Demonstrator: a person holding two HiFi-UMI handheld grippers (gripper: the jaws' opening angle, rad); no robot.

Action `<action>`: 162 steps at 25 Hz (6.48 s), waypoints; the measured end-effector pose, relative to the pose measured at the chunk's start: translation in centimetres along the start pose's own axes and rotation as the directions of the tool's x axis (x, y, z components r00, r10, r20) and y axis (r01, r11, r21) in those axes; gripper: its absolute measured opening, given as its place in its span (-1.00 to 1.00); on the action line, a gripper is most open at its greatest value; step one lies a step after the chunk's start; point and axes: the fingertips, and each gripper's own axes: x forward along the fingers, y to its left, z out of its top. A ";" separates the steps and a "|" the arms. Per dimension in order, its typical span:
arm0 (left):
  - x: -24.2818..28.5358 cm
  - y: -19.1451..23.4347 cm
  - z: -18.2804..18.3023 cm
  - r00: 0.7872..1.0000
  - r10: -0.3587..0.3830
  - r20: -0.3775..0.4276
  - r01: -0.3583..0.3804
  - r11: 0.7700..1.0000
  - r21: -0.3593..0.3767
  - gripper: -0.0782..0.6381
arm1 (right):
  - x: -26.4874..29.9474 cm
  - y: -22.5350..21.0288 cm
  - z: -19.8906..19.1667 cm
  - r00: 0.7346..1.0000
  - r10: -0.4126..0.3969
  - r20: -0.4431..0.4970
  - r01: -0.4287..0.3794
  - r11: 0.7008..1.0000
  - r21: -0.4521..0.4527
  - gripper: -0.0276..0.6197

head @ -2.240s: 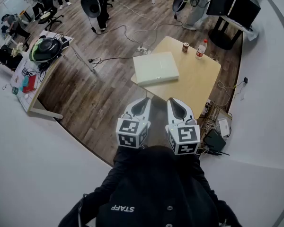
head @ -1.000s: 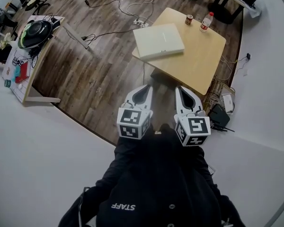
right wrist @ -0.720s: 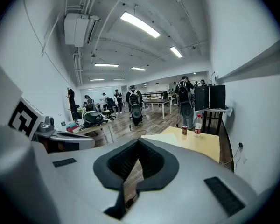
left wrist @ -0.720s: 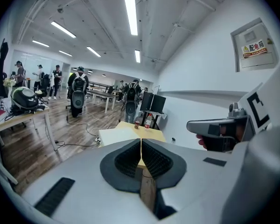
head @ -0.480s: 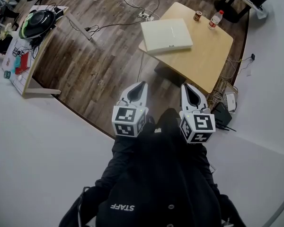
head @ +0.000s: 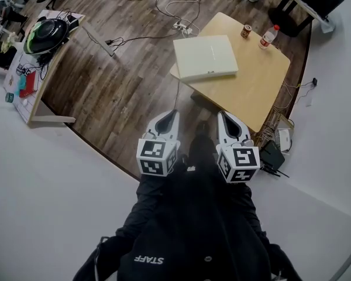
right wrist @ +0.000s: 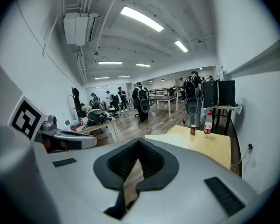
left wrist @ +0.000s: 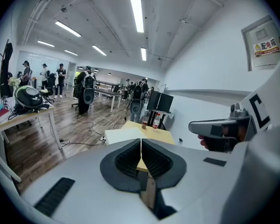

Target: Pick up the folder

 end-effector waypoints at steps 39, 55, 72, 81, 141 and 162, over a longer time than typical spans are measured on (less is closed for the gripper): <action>24.9 1.3 10.4 0.996 0.056 -0.068 -0.056 0.998 -0.007 -0.68 | 17.8 -18.0 7.1 0.993 0.098 -0.068 -0.095 0.994 0.047 -0.85; 32.8 12.8 6.5 0.976 -0.020 -0.218 0.002 0.996 -0.084 -0.68 | 28.1 -17.8 4.3 0.977 0.026 -0.214 -0.006 0.996 0.092 -0.85; 43.3 24.9 0.3 0.954 -0.114 -0.277 0.024 0.950 -0.310 -0.67 | 39.6 -16.7 0.0 0.932 0.069 -0.355 -0.033 0.994 0.105 -0.85; 47.4 27.5 -1.8 0.936 -0.230 -0.266 0.096 0.895 -0.436 -0.14 | 43.6 -16.8 -1.3 0.920 0.081 -0.384 -0.033 0.991 0.129 -0.85; 41.3 15.2 13.8 0.895 -0.445 -0.028 0.431 0.880 -0.198 0.06 | 34.5 -17.9 6.3 0.987 0.024 -0.159 0.009 0.979 0.204 -0.85; 32.2 4.6 28.6 0.949 -0.260 0.180 0.195 0.929 0.314 0.05 | 26.5 -20.7 21.7 0.982 -0.118 0.145 0.118 0.993 0.010 -0.85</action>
